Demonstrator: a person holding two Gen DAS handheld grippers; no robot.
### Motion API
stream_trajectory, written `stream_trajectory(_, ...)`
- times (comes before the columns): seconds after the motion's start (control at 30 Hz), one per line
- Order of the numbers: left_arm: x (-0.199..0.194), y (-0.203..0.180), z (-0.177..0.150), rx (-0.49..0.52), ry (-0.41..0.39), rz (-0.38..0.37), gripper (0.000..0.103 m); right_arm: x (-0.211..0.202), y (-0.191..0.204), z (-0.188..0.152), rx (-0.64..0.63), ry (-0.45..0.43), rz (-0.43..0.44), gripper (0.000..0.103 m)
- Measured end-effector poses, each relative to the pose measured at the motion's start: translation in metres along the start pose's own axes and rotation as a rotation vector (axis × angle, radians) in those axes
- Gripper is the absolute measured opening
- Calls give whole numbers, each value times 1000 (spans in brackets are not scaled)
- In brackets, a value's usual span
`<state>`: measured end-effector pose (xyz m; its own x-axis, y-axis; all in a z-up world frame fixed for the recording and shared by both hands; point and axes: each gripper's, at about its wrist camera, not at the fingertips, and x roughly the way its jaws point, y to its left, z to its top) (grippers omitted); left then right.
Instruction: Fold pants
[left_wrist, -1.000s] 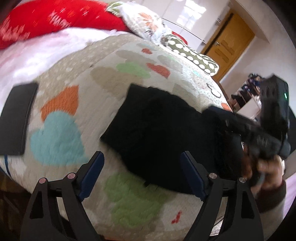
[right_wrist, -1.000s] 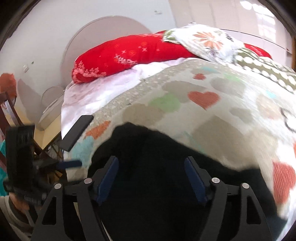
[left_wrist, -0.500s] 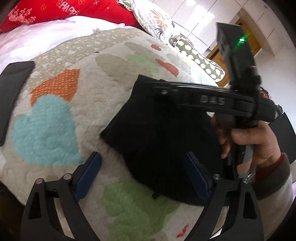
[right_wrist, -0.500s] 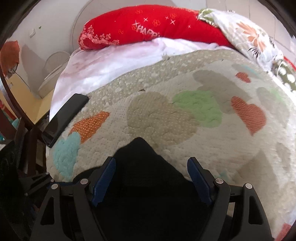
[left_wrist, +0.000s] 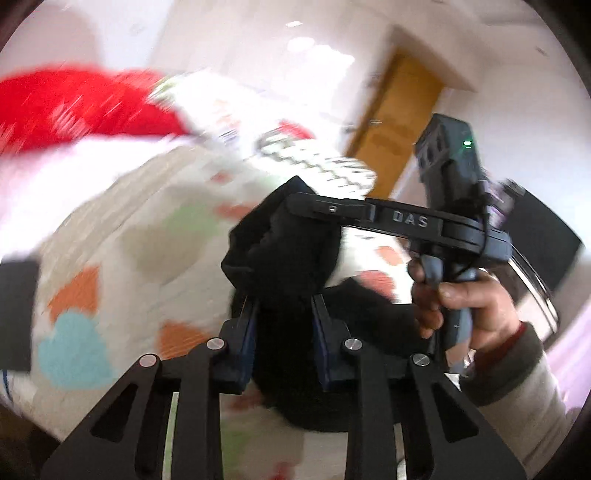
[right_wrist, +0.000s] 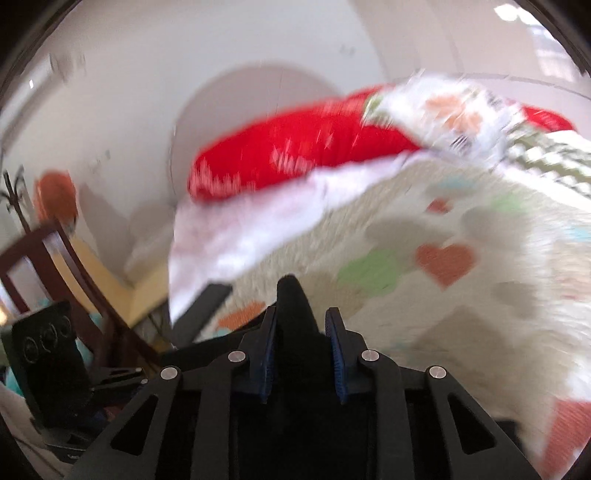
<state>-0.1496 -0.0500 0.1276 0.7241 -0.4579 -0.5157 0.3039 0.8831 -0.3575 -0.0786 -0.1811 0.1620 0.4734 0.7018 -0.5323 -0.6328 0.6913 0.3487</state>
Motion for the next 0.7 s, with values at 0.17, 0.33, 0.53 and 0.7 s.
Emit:
stream_trajectory(0.17, 30, -92, -14, 184, 71, -203, 24, -95, -53, -43, 146, -117, -147, 14)
stream_trajectory(0.33, 96, -134, -60, 255, 308, -281, 16, -137, -94, -112, 313, -79, -303, 23)
stream_trajectory(0.53, 65, -122, -52, 315, 307, -288, 46, -158, -93, -156, 436, -129, -230, 70)
stream_trajectory(0.7, 36, -89, -33, 351, 184, -166, 69, -126, -81, -162, 428, -75, -194, 85)
